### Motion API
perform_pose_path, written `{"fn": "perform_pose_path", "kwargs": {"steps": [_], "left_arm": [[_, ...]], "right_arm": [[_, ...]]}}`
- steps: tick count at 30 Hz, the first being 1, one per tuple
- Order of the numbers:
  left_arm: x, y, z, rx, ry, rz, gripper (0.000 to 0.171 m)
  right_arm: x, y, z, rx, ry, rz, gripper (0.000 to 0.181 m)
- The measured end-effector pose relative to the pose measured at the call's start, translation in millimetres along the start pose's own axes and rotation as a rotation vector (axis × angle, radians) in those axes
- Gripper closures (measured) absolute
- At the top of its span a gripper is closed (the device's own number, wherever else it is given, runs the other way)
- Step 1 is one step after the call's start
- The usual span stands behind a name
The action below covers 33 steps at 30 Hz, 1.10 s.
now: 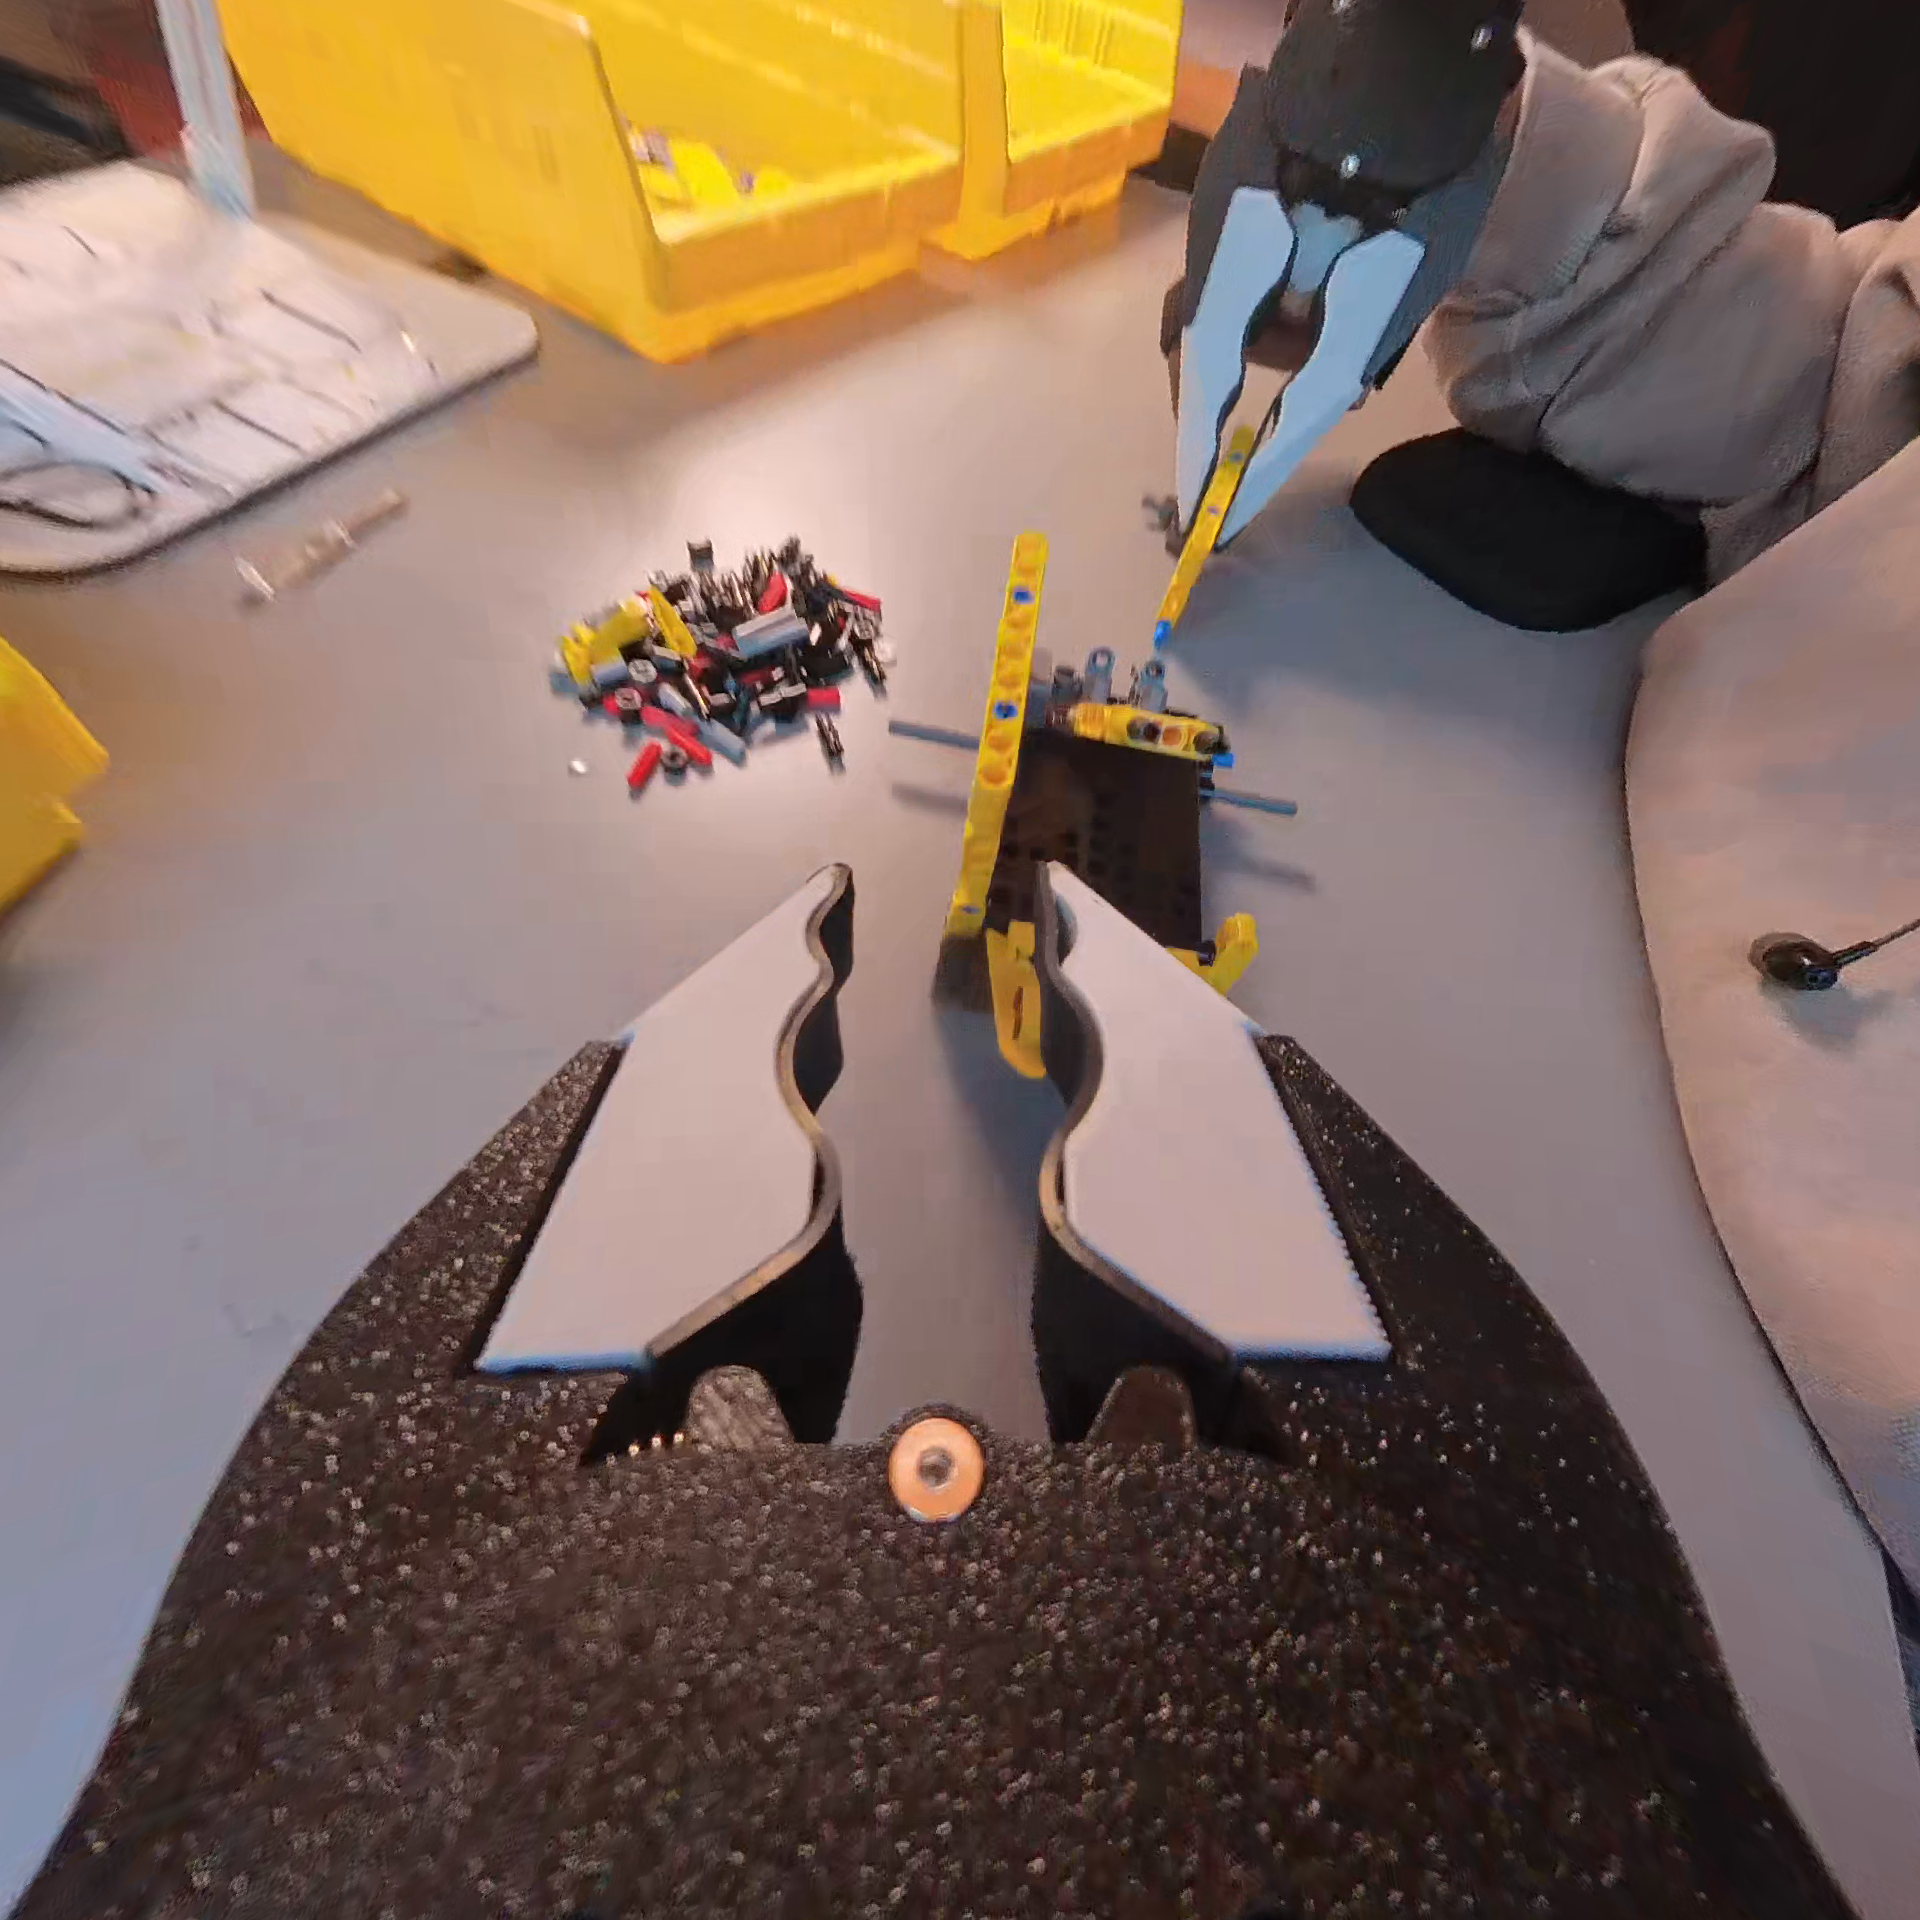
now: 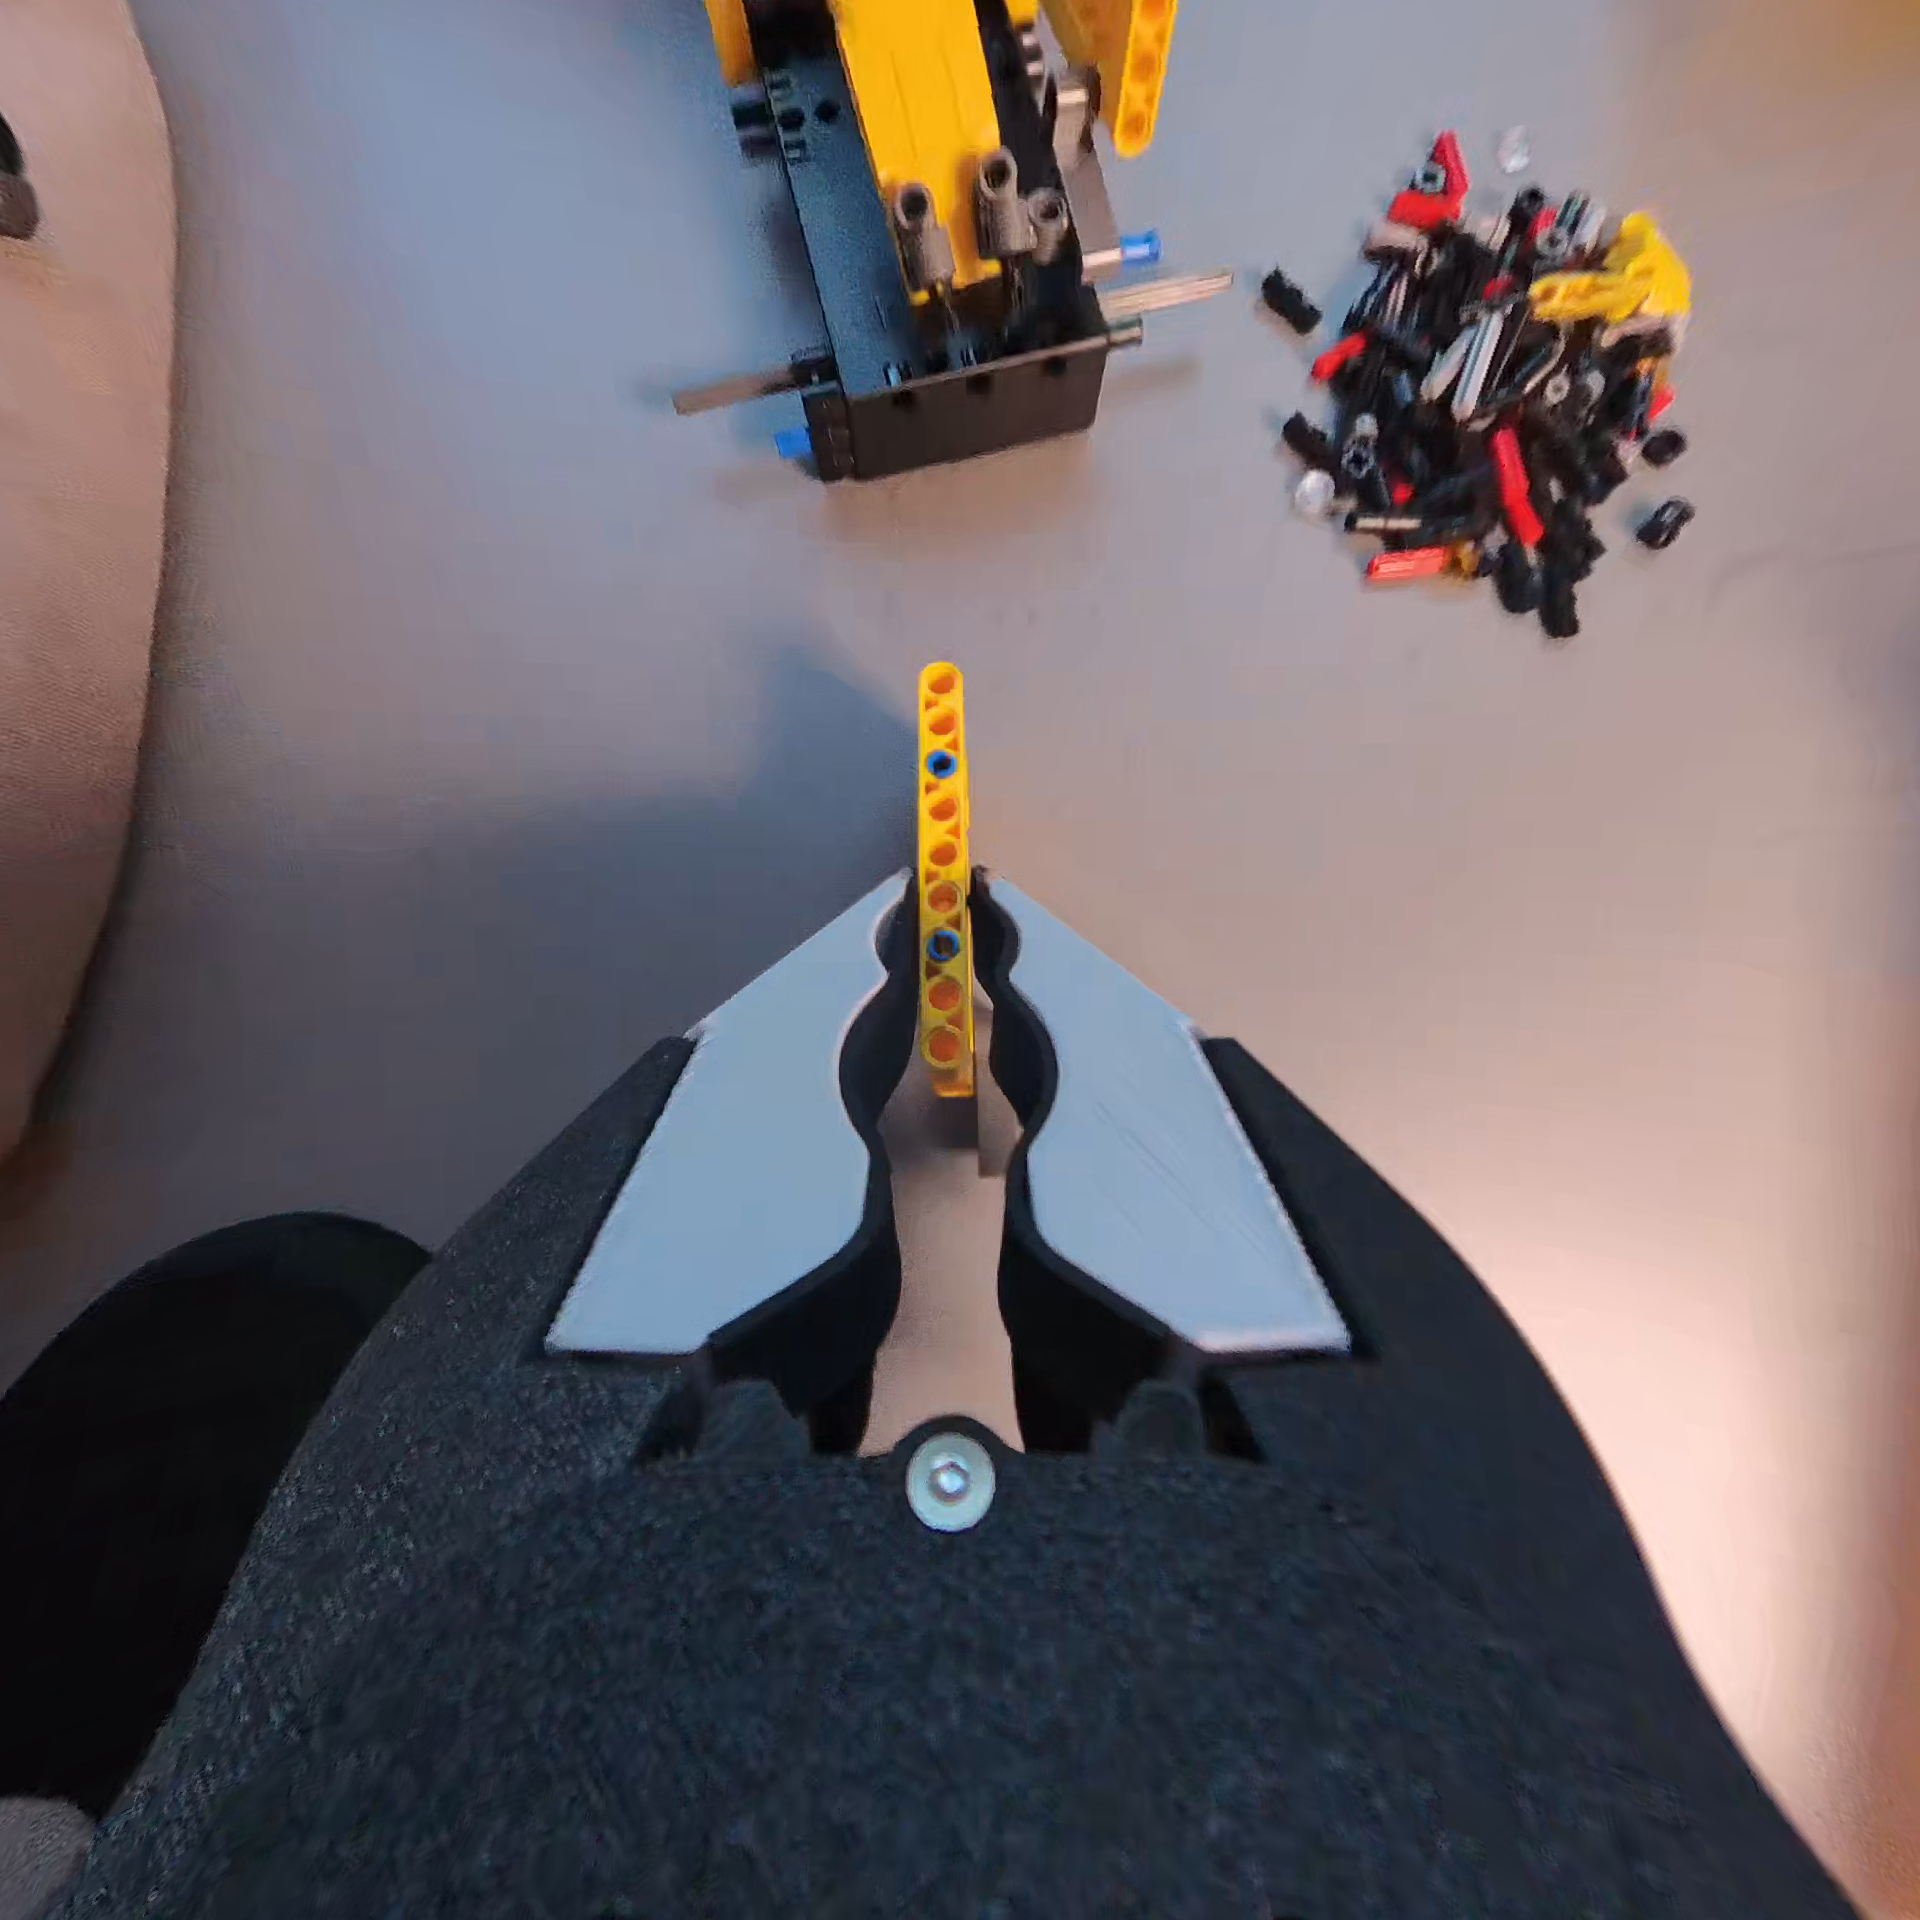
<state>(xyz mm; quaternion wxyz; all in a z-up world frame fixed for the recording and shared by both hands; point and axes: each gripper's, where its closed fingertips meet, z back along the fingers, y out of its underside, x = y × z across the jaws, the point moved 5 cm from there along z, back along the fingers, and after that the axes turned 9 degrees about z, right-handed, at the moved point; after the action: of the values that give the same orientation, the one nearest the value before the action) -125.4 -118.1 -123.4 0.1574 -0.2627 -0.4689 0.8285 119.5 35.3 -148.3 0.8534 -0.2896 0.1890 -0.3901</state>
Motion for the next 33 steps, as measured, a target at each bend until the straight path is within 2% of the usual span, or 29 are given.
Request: {"fn": "perform_pose_path", "kwargs": {"steps": [1, 3, 5, 8, 11, 14, 16, 19, 22, 25, 27, 29, 33], "left_arm": [[-0.6, 7.3, -7.2, 0.047, 0.017, 0.017, 0.138], [-5.9, 22.3, -22.5, 0.172, 0.048, 0.026, 0.137], [-10.3, 19.4, -28.9, 0.180, 0.073, 0.058, 0.144], [-11.4, 18.4, -34.9, 0.202, 0.101, 0.075, 0.144], [-16.0, 17.5, -41.5, 0.195, 0.124, 0.069, 0.145], [-23.6, 18.1, -45.9, 0.200, 0.150, 0.045, 0.146], [-29.0, 19.6, -46.7, 0.207, 0.173, 0.025, 0.146], [-34.4, 21.2, -46.9, 0.208, 0.181, 0.007, 0.146], [-37.1, 21.4, -45.9, 0.199, 0.178, -0.005, 0.146], [-37.6, 16.0, -44.8, 0.154, 0.166, -0.015, 0.147], [-38.5, 12.5, -45.4, 0.134, 0.155, -0.032, 0.155], [-39.0, 14.5, -47.6, 0.152, 0.116, -0.100, 0.164], [-42.7, 15.9, -48.0, 0.185, 0.084, -0.195, 0.165]], "right_arm": [[-0.6, 4.3, -0.7, 0.016, -0.002, -0.010, 0.174], [-2.3, 5.4, 0.3, 0.041, 0.020, -0.004, 0.151], [-5.6, -12.0, 7.1, -0.041, 0.057, 0.003, 0.136], [-17.1, -52.8, 15.5, -0.191, 0.158, 0.044, 0.136], [-31.5, -92.9, 5.8, -0.259, 0.215, 0.075, 0.139], [-34.0, -125.4, -22.5, -0.277, 0.114, 0.084, 0.139], [-33.0, -136.1, -48.4, -0.224, 0.029, 0.111, 0.139], [-23.3, -135.0, -84.6, -0.107, -0.142, 0.134, 0.145], [-17.7, -130.0, -104.1, -0.047, -0.154, 0.185, 0.173], [-14.6, -132.6, -101.4, -0.087, -0.147, 0.200, 0.175], [-13.6, -132.7, -100.8, -0.109, -0.148, 0.191, 0.175], [-12.9, -132.3, -100.5, -0.126, -0.159, 0.177, 0.175], [-9.5, -131.3, -100.2, -0.129, -0.181, 0.169, 0.175]]}}
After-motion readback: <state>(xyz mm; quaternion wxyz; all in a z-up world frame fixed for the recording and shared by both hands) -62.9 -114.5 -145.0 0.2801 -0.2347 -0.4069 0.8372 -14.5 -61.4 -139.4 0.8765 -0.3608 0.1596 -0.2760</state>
